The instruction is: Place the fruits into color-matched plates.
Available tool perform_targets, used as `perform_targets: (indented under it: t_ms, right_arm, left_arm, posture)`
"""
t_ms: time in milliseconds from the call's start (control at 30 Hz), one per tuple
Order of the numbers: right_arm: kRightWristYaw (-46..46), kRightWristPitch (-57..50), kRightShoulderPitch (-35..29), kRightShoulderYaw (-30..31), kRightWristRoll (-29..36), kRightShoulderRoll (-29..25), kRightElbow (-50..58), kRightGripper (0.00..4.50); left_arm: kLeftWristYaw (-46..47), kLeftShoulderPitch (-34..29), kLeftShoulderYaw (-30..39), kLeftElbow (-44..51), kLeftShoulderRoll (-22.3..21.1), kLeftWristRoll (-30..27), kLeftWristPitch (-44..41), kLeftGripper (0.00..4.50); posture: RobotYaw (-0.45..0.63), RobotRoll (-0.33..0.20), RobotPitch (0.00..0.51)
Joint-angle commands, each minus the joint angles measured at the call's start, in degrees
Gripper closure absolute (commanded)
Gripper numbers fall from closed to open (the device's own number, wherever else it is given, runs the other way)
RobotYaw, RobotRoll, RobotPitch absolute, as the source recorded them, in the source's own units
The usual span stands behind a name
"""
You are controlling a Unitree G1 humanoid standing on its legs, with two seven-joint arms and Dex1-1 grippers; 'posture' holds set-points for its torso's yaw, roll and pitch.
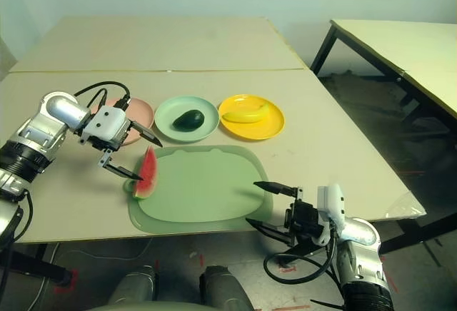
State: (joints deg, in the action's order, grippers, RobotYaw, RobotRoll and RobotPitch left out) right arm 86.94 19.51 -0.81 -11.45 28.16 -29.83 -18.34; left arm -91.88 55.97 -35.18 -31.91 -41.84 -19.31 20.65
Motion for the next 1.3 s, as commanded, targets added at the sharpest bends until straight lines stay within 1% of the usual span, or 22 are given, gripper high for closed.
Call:
perform_targets:
  t_ms: [33,133,267,333,433,533,667,933,1300]
  right_arm:
    - [-0.08,0.74,0.05,0.97,-0.15,-0.64,0.68,0.03]
    - [0.06,1.15,-0.25,1.12,-0.04,-0.86,0.39,0.03]
    - [0.16,1.22,-0.40,1.28,0.07,-1.18,0.54,0.03]
    - [0.08,1.09,-0.21,1.44,0.04,-1.29,0.53,0.03]
    - [0.08,1.14,0.06,1.63,-0.12,-1.45,0.20,0.03]
    - [-0.12,1.13,-0.08,1.69,-0.19,-1.64,0.26,0.03]
    - [-1.28,0.18,-0.35,1.67,-0.26,-1.90,0.64,0.03]
    - [-2.33,0.24,0.57,2.28,-0.44,-1.73,0.28,0.03]
    - [-4.37,-2.14,1.19,2.76,-0.71,-2.34,0.56,0.03]
  left_arm:
    - [-0.62,2.17,-2.74,-0.53,-1.01,-3.21,-0.62,0.00]
    - [-0.62,3.59,-5.20,0.22,-2.78,-5.16,-1.18,0.00]
    - [-0.62,5.88,-10.40,1.15,-6.14,-6.96,1.17,0.00]
    - [-0.62,7.27,-13.63,0.61,-7.46,-6.73,4.08,0.00]
    - [-0.62,9.70,-18.68,-3.77,-7.96,-3.37,11.63,0.00]
    - [-0.62,10.93,-20.32,-6.83,-6.76,-3.55,14.16,0.00]
    - [-0.62,11.51,-21.45,-10.26,-4.66,-1.83,17.66,0.00]
    - [-0.62,11.37,-19.52,-19.11,1.28,2.11,21.51,0.00]
    - [-0.62,9.25,-17.76,-21.92,4.01,4.03,22.99,0.00]
  posture:
    - [-0.02,0.000,0.033]
    - [-0.02,0.000,0.034]
    - [-0.02,0.000,0.036]
    - [-0.02,0.000,0.036]
    - [-0.03,0.000,0.040]
    - [-0.03,0.000,0.042]
    - [-0.04,0.000,0.041]
    - [-0.04,0.000,0.039]
    - [-0.04,0.000,0.045]
